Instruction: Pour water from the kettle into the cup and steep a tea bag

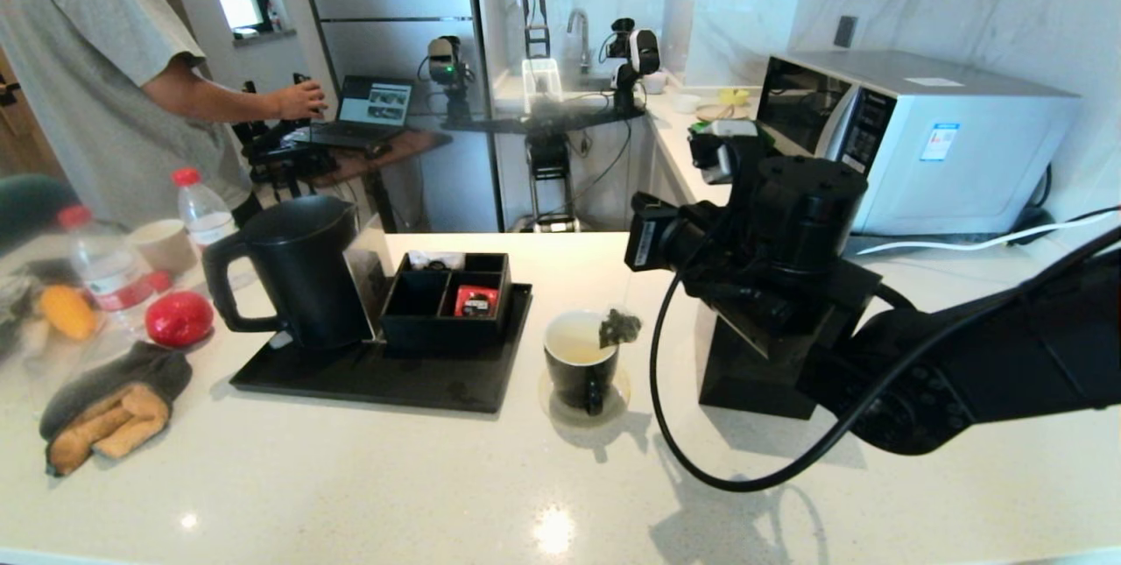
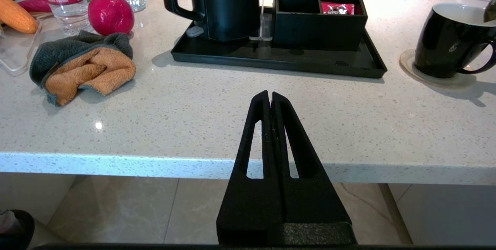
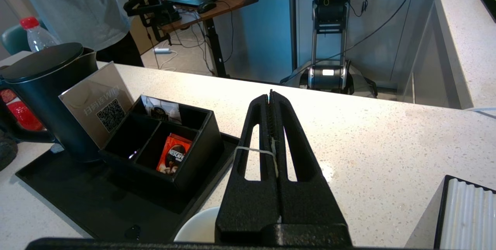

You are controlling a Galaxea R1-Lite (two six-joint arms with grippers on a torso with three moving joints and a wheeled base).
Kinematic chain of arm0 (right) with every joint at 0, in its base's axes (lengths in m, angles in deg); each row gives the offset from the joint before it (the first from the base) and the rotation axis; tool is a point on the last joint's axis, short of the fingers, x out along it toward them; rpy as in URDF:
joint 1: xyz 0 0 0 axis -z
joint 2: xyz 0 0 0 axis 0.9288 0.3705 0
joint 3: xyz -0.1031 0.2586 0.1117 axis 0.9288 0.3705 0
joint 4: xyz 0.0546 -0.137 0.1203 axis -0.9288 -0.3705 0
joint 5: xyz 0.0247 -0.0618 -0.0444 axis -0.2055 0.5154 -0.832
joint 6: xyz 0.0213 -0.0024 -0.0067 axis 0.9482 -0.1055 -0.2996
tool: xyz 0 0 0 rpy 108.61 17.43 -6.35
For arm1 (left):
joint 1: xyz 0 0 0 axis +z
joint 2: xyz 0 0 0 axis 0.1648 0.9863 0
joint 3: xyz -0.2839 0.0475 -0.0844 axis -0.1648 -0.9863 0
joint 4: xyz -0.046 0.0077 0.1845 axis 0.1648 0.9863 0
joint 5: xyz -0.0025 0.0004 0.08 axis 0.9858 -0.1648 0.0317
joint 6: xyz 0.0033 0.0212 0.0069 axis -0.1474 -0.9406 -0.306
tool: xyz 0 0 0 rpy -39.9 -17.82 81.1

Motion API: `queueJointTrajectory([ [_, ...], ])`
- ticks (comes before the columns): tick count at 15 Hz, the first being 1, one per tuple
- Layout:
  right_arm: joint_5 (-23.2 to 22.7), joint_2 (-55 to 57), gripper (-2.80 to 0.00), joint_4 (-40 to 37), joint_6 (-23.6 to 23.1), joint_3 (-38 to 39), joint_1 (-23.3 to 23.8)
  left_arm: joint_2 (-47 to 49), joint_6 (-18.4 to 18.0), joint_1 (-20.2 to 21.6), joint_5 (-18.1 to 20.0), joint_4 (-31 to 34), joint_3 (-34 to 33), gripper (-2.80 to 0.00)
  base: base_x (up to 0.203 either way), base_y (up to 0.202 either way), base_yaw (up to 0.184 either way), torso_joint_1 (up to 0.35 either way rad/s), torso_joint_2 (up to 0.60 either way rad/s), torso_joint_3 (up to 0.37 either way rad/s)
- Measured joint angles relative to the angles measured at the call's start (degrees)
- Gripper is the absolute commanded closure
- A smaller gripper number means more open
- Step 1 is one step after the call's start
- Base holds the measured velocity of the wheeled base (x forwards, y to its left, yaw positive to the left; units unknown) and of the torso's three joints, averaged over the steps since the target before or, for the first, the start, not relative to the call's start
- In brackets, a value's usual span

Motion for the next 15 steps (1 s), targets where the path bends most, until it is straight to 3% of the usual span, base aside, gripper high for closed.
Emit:
queueJointTrajectory([
  [6, -0.22, -2.75, 0.00, -0.79, 0.06, -0.68, 1.51, 0.00, 0.02, -0.02, -0.01, 0.02, 0.00, 0.00, 0.000, 0.000, 0.000, 0.000, 0.00, 0.000],
  [15, -0.65, -10.82, 0.00, -3.61, 0.72, -0.79, 9.70, 0.00, 0.02, 0.00, -0.01, 0.03, 0.00, 0.00, 0.000, 0.000, 0.000, 0.000, 0.00, 0.000],
])
